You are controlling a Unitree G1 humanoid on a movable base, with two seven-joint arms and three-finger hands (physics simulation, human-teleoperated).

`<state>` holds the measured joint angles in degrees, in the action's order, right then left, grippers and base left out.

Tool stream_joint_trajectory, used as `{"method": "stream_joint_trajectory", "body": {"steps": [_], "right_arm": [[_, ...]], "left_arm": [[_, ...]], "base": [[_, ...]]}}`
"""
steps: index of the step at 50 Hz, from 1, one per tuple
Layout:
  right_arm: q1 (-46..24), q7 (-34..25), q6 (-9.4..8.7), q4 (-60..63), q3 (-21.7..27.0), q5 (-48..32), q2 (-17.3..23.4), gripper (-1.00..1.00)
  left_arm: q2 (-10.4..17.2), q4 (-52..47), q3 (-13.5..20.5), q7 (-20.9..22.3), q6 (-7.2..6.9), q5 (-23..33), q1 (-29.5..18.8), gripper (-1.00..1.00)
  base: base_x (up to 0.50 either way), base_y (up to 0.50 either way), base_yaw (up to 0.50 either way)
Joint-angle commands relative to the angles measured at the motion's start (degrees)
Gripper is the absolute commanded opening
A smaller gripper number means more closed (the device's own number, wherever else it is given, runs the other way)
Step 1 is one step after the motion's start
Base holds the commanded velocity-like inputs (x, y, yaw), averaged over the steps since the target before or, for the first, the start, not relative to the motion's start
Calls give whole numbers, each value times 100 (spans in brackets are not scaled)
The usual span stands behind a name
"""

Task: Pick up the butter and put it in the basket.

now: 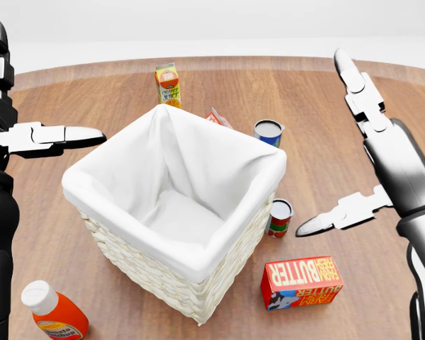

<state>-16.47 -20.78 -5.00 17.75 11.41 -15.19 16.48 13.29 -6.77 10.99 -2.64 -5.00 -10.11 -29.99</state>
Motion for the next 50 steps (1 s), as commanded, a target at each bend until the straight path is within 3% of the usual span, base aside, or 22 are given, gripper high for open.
{"method": "stream_joint_trajectory", "body": {"steps": [1,12,25,50], "right_arm": [[387,-681,0,-138,-2,-1063,68,100],[587,-1452,0,-375,-94,-2122,42,100],[572,-1920,0,-756,-275,-3245,-2,100],[565,-1922,0,-1588,-598,-5529,-398,100]], "left_arm": [[13,45,13,8,0,4,2,100],[24,197,13,-10,0,-7,-23,100],[39,304,21,-3,0,-9,-36,100],[53,417,33,-2,0,-42,-38,100]], "base": [[0,0,0],[0,0,0],[0,0,0],[0,0,0]]}}
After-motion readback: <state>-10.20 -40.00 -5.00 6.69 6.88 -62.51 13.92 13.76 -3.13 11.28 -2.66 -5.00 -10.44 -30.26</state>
